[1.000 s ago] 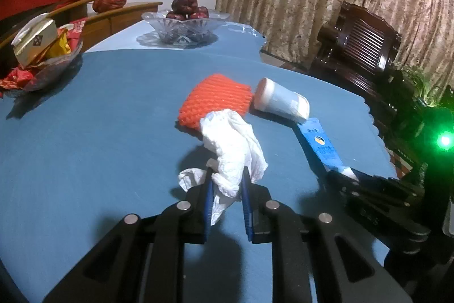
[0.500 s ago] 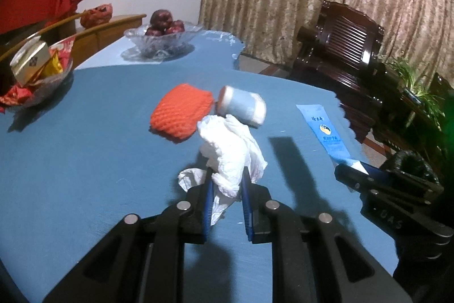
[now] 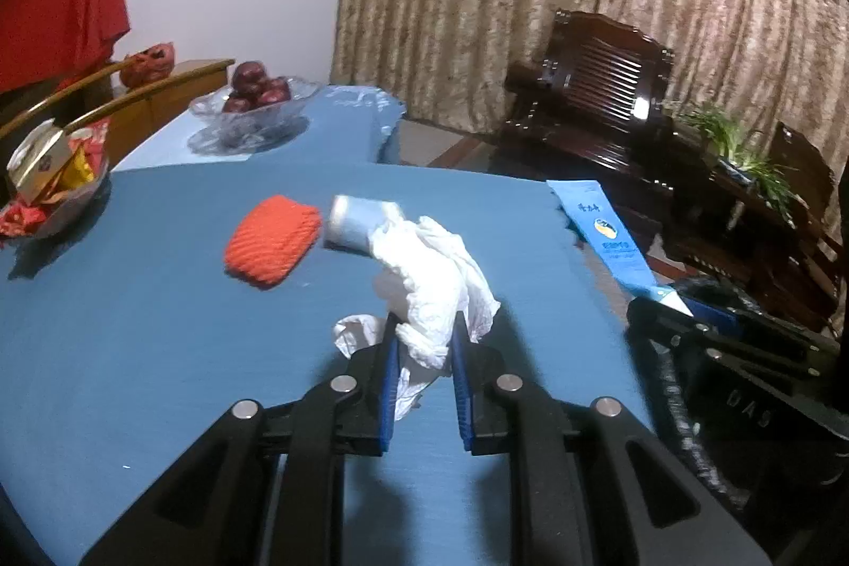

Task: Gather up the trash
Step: 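Carry tissue and tube over the bin and open both tools, then move both tools back toward the orange net and white cup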

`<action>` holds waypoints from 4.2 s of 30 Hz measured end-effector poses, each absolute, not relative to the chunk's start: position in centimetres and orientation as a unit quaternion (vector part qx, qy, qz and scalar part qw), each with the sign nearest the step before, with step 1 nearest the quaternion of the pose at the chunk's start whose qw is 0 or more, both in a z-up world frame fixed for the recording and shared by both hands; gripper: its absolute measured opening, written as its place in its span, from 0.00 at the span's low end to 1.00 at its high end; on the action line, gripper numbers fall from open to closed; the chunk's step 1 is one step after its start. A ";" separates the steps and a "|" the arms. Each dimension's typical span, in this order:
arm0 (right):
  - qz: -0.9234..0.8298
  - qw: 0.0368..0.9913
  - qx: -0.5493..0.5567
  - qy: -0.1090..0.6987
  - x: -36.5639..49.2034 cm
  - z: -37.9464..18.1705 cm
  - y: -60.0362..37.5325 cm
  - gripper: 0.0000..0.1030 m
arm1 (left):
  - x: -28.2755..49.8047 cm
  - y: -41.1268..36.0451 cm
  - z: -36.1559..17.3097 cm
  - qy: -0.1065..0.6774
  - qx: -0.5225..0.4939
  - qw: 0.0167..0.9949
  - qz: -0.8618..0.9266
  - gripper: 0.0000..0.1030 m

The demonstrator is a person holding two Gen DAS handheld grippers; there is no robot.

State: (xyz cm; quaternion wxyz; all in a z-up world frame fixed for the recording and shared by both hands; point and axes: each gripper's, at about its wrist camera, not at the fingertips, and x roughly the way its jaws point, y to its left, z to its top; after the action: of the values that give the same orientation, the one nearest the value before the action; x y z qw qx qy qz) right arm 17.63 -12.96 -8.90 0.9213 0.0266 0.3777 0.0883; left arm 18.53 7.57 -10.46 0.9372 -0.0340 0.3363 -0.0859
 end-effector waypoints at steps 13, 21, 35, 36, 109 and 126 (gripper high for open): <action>0.039 0.930 0.031 0.365 12.7 -6.7 -20.3 0.28 | 15.9 0.0 -8.6 0.322 -0.019 0.936 -0.141 0.17; 0.001 0.935 0.040 0.352 9.9 -5.5 -25.1 0.28 | 14.7 -4.3 -7.8 0.318 -0.006 0.930 -0.183 0.17; -0.063 0.931 0.052 0.357 6.0 -6.3 -31.6 0.28 | 13.4 -11.0 -7.5 0.317 0.018 0.914 -0.253 0.17; -0.068 0.930 0.052 0.358 5.8 -6.4 -32.1 0.28 | 13.3 -11.5 -7.6 0.317 0.020 0.913 -0.257 0.17; 0.061 0.937 0.003 0.345 24.2 -9.5 -12.3 0.93 | 22.9 17.9 -11.6 0.314 -0.034 0.949 0.008 0.86; 0.049 0.924 -0.003 0.378 32.4 -15.4 -7.5 0.93 | 31.5 20.6 -17.9 0.362 -0.048 0.931 0.012 0.85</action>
State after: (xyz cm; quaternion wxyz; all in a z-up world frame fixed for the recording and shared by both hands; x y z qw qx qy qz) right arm 32.40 -7.50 -15.37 0.9243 -0.0031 0.3785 0.0488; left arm 31.50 20.59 -17.91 0.9309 -0.0476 0.3619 0.0123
